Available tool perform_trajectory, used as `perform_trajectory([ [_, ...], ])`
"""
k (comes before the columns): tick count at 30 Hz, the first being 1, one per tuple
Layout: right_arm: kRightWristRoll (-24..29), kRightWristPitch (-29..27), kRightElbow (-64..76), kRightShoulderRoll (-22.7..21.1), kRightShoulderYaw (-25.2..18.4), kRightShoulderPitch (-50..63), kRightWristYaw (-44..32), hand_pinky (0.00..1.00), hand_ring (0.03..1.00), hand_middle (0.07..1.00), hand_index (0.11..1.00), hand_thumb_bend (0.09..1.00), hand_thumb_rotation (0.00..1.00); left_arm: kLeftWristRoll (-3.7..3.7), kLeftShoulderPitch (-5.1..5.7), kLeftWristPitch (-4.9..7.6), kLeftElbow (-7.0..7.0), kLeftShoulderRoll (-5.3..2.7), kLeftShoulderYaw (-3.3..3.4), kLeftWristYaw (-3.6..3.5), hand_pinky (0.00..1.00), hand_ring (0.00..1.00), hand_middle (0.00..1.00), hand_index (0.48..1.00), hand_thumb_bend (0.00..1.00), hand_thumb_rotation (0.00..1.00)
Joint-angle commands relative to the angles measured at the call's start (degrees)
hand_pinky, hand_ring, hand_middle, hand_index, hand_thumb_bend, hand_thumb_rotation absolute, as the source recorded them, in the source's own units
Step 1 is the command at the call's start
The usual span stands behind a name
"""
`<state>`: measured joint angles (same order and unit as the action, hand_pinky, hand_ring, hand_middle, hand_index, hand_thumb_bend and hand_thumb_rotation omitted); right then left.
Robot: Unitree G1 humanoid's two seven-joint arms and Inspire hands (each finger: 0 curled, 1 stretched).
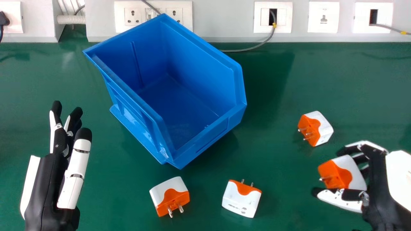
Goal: Pick all objects and put in blue box
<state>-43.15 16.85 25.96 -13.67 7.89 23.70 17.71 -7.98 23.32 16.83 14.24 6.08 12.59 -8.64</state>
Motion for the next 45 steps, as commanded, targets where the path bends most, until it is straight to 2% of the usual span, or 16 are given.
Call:
perform_trajectory([
  [1,-3.60,-1.97,4.14,-0.10,1.05,-0.48,0.32,0.29,0.411,0.492,0.550,0.485,0.00,-0.53,-0.25,0.84,0.73,0.07,-0.02,-0.24,1.00,1.00,0.99,0.999,0.31,0.84],
  [5,-6.99,-3.82,6.30,0.14,2.62,-2.27,-0.66,0.29,0.404,0.489,0.565,0.482,0.00,-0.51,-0.16,0.70,0.79,-0.04,-0.14,-0.15,1.00,1.00,0.99,0.997,0.33,0.84],
  [8,-6.86,-4.79,8.05,1.02,3.86,-5.13,-3.74,0.29,0.399,0.483,0.570,0.481,0.00,0.25,-0.12,1.09,0.72,-0.16,-0.21,0.25,1.00,1.00,0.99,0.995,0.33,0.84],
  [11,-7.64,-4.92,7.87,2.00,5.35,-9.33,-6.82,0.29,0.402,0.481,0.573,0.482,0.00,0.42,-0.04,1.28,0.67,-0.34,-0.29,0.43,1.00,1.00,0.98,0.991,0.31,0.84],
  [14,-8.64,-5.82,5.69,2.21,6.86,-14.04,-8.71,0.29,0.405,0.482,0.573,0.482,0.00,0.15,-0.05,1.09,0.71,-0.43,-0.34,0.28,1.00,1.00,0.99,0.992,0.32,0.83],
  [18,-10.61,-6.56,0.90,2.35,9.12,-21.49,-10.47,0.28,0.407,0.498,0.574,0.482,0.00,0.39,-0.16,0.99,0.81,-0.58,-0.53,0.37,1.00,1.00,0.98,0.992,0.37,0.83],
  [22,-9.39,-8.07,-4.64,2.73,10.46,-29.05,-12.34,0.29,0.417,0.508,0.573,0.482,0.00,0.61,0.30,1.29,1.12,-1.10,-0.78,0.71,1.00,1.00,0.98,0.992,0.33,0.83],
  [24,-9.25,-9.00,-7.85,3.30,11.02,-32.43,-11.44,0.29,0.418,0.509,0.571,0.483,0.00,1.17,0.58,1.37,1.36,-1.24,-0.77,1.00,1.00,1.00,0.98,0.992,0.33,0.83],
  [28,-8.88,-9.73,-13.72,4.69,11.94,-38.91,-11.40,0.26,0.409,0.506,0.563,0.481,0.00,0.67,0.61,1.28,1.18,-0.98,-0.72,0.59,1.00,1.00,0.99,0.994,0.34,0.83],
  [30,-9.34,-9.02,-16.30,5.48,12.59,-42.44,-12.34,0.29,0.414,0.506,0.558,0.483,0.00,0.50,0.62,1.28,1.20,-0.89,-0.79,0.41,1.00,1.00,0.99,0.995,0.33,0.83],
  [35,-9.09,-9.95,-26.41,7.33,14.30,-53.40,-11.71,0.27,0.409,0.508,0.554,0.482,0.00,0.88,0.91,0.79,1.61,-1.02,-0.89,0.84,1.00,1.00,0.98,0.993,0.30,0.81],
  [39,-8.65,-12.27,-36.96,9.02,15.94,-61.23,-8.29,0.27,0.421,0.530,0.543,0.482,0.00,0.58,1.22,0.49,2.10,-1.12,-0.97,0.95,1.00,1.00,0.99,0.994,0.31,0.81],
  [41,-8.59,-12.78,-42.28,10.10,16.76,-64.51,-6.56,0.29,0.426,0.524,0.547,0.485,0.00,0.93,1.45,0.42,2.43,-1.17,-1.07,1.23,1.00,1.00,0.99,0.994,0.31,0.82],
  [45,-8.99,-12.11,-54.32,12.35,19.31,-71.94,-6.13,0.27,0.424,0.524,0.560,0.484,0.00,0.91,1.78,0.19,2.84,-1.09,-1.21,1.36,1.00,1.00,0.99,0.995,0.31,0.83],
])
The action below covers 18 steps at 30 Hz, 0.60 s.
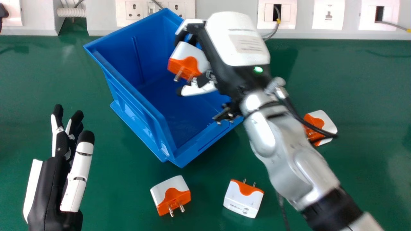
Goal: Pick all objects and put in blue box
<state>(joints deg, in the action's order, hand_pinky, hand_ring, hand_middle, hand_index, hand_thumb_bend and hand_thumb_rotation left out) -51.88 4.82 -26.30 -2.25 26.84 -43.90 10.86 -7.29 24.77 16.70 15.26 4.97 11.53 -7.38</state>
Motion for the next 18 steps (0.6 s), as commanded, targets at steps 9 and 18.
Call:
perform_trajectory([
  [9,5.33,-2.40,-22.31,5.73,1.77,-14.64,-0.42,0.28,0.433,0.551,0.524,0.488,0.00,0.67,1.60,0.60,2.77,-0.52,-0.56,0.54,1.00,1.00,0.99,0.996,0.29,0.85],
  [18,4.31,-2.66,-29.63,6.71,4.62,-15.93,4.51,0.31,0.462,0.592,0.514,0.484,0.00,2.03,3.00,0.11,4.08,-1.25,-0.99,1.94,1.00,1.00,0.98,0.997,0.22,0.85],
])
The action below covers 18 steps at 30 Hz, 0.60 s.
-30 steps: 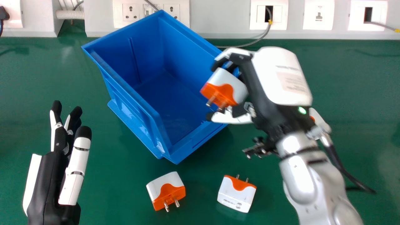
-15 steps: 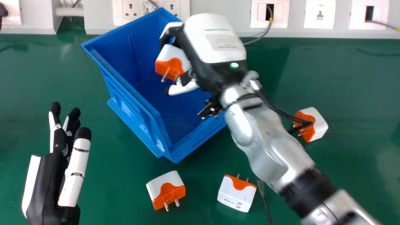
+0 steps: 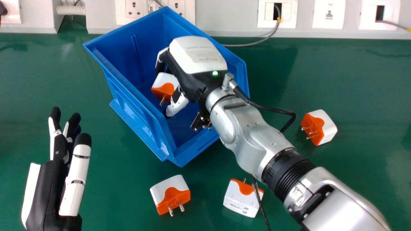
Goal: Pick all objects and put in blue box
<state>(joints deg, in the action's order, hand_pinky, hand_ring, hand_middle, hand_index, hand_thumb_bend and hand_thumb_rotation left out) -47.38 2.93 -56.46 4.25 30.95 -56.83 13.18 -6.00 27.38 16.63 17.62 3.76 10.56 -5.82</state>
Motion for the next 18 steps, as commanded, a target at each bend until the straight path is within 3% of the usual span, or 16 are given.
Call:
perform_trajectory([
  [1,-0.37,-0.66,0.32,0.19,0.85,-2.87,2.69,0.31,0.461,0.587,0.523,0.484,0.00,0.96,0.48,0.05,1.82,-0.02,-0.02,0.51,1.00,1.00,0.98,0.996,0.22,0.85],
  [2,-0.29,-0.85,0.39,0.11,1.01,-2.56,3.31,0.30,0.457,0.578,0.532,0.484,0.00,1.09,0.49,0.12,1.76,0.11,0.00,0.49,1.00,1.00,0.98,0.997,0.22,0.86],
  [5,-1.24,-1.06,0.59,-0.50,2.44,-1.89,5.40,0.29,0.444,0.551,0.553,0.484,0.00,0.48,0.33,0.69,1.22,0.34,0.11,-0.03,1.00,1.00,0.99,0.999,0.23,0.86],
  [7,-1.14,-1.20,1.34,-1.17,2.98,-1.66,4.53,0.29,0.443,0.542,0.572,0.483,0.00,0.59,0.25,0.73,1.05,0.39,0.14,-0.07,1.00,1.00,0.99,1.000,0.21,0.86],
  [8,-1.04,-1.26,1.93,-1.61,3.22,-1.55,3.94,0.33,0.480,0.616,0.644,0.475,0.00,0.67,0.21,0.65,1.09,0.37,0.12,-0.02,1.00,1.00,0.99,1.000,0.21,0.86],
  [10,-0.67,-1.34,3.01,-2.38,3.45,-1.41,2.73,0.42,0.683,0.778,0.793,0.444,0.00,0.68,-0.05,0.38,1.12,0.34,0.11,0.09,1.00,1.00,0.99,1.000,0.23,0.85],
  [12,-0.55,-1.35,4.02,-3.07,3.56,-1.28,1.77,0.44,0.778,0.863,0.865,0.434,0.00,0.82,-0.37,0.44,0.95,0.37,0.15,0.19,1.00,1.00,0.99,0.998,0.24,0.85],
  [14,-0.64,-1.11,4.96,-3.55,3.65,-1.17,1.34,0.60,0.812,0.894,0.890,0.553,0.00,0.94,-0.69,0.29,0.84,0.52,0.16,0.18,1.00,1.00,0.99,0.997,0.24,0.85],
  [15,-0.63,-0.83,5.56,-3.71,3.64,-1.09,0.96,0.64,0.823,0.903,0.895,0.587,0.00,1.14,-0.82,0.22,0.76,0.64,0.17,0.21,1.00,1.00,0.99,0.998,0.24,0.85],
  [17,-0.25,-0.38,6.79,-3.89,3.34,-0.83,0.10,0.69,0.843,0.917,0.900,0.623,0.00,0.72,-1.17,0.18,0.49,0.76,0.16,-0.11,1.00,1.00,0.99,0.999,0.25,0.87],
  [18,-0.18,-0.13,7.48,-4.01,3.29,-0.68,-0.33,0.70,0.850,0.920,0.900,0.637,0.00,0.87,-1.28,0.00,0.57,0.69,0.13,0.06,1.00,1.00,0.99,1.000,0.27,0.87],
])
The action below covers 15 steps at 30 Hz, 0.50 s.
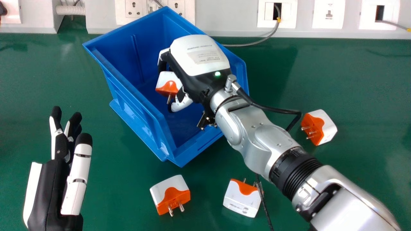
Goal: Pick all objects and put in blue box
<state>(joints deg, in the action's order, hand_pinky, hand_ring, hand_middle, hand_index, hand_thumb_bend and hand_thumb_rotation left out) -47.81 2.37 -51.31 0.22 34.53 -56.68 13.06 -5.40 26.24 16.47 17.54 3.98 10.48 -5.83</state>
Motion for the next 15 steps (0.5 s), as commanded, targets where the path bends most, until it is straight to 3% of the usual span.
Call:
perform_trajectory([
  [1,0.27,0.62,2.85,-0.09,-0.29,-0.69,-0.53,0.71,0.857,0.925,0.903,0.649,0.00,0.40,-0.20,0.02,0.73,0.40,0.19,0.20,1.00,1.00,0.99,0.997,0.28,0.87],
  [5,0.49,1.15,5.74,-0.76,-0.28,0.17,-2.47,0.76,0.888,0.948,0.924,0.675,0.00,0.79,-0.60,-0.09,0.52,0.29,0.18,0.48,1.00,1.00,0.98,0.992,0.25,0.87],
  [6,0.41,1.38,6.34,-0.90,-0.22,0.31,-2.97,0.77,0.893,0.952,0.927,0.679,0.00,1.12,-0.70,0.17,0.30,0.36,0.21,0.54,1.00,1.00,0.98,0.992,0.24,0.87],
  [8,0.34,1.85,7.60,-1.14,-0.27,0.65,-3.97,0.79,0.912,0.967,0.944,0.684,0.00,1.12,-0.84,0.57,0.10,0.30,0.25,0.49,1.00,1.00,0.98,0.991,0.24,0.88],
  [15,0.14,2.91,16.67,-3.16,-1.48,4.12,-5.04,0.80,0.927,0.977,0.941,0.688,0.00,-0.04,-0.75,0.69,0.20,0.10,0.28,-0.07,1.00,1.00,0.99,0.991,0.26,0.86],
])
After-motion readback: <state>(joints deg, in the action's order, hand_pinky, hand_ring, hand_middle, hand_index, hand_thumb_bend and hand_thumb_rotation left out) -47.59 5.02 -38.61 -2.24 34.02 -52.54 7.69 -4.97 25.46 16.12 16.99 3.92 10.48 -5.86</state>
